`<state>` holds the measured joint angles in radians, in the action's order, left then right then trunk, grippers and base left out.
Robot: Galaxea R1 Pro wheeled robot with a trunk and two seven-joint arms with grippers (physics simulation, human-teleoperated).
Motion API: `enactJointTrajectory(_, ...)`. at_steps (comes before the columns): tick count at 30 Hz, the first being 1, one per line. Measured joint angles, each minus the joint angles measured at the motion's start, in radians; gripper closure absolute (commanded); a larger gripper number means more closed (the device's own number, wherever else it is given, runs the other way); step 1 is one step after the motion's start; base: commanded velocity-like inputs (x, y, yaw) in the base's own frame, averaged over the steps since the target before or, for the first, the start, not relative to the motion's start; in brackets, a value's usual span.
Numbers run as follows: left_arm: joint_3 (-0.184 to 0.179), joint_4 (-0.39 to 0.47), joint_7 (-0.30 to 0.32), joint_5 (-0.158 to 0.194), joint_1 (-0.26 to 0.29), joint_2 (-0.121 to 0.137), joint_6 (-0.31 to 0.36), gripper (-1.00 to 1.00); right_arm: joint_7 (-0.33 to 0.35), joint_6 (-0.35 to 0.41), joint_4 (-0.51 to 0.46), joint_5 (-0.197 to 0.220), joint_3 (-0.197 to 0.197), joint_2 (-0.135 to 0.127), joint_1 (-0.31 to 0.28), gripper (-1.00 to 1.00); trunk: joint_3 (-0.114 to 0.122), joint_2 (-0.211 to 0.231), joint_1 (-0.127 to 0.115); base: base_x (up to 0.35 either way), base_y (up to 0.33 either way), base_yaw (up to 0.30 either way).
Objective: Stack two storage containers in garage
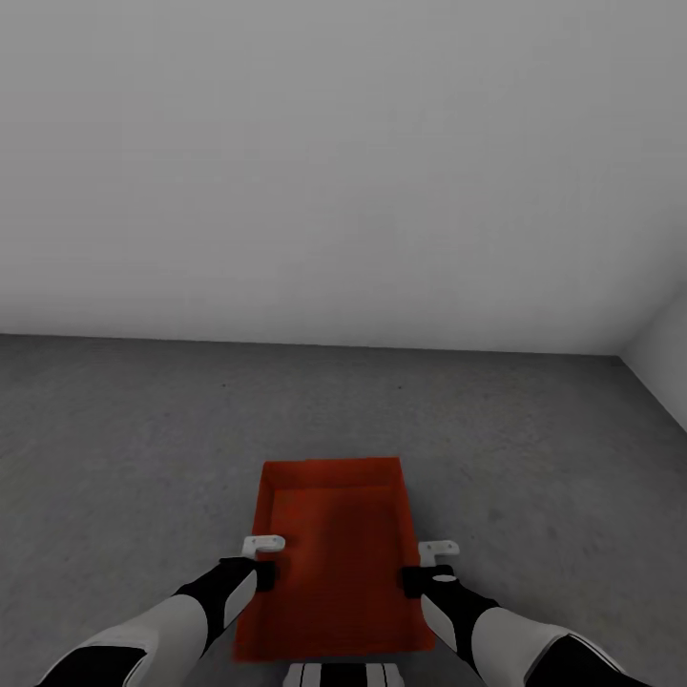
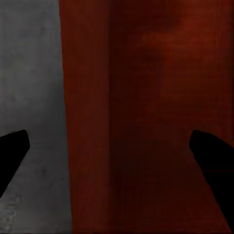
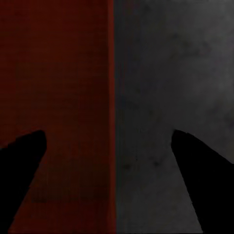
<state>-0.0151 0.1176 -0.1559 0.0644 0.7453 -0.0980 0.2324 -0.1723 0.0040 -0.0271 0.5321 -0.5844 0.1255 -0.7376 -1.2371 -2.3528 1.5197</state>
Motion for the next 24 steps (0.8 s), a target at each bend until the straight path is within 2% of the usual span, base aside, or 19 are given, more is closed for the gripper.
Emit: enactJointTrajectory(24, 0.000, 0.001, 0.000, 0.002, 0.000, 0.000, -0.012, -1.00, 0.000, -0.001, 0.000, 0.000, 0.002, -0.001, 0.000, -1.00, 0.000, 0.000, 0.000, 0.000, 0.000, 0.000)
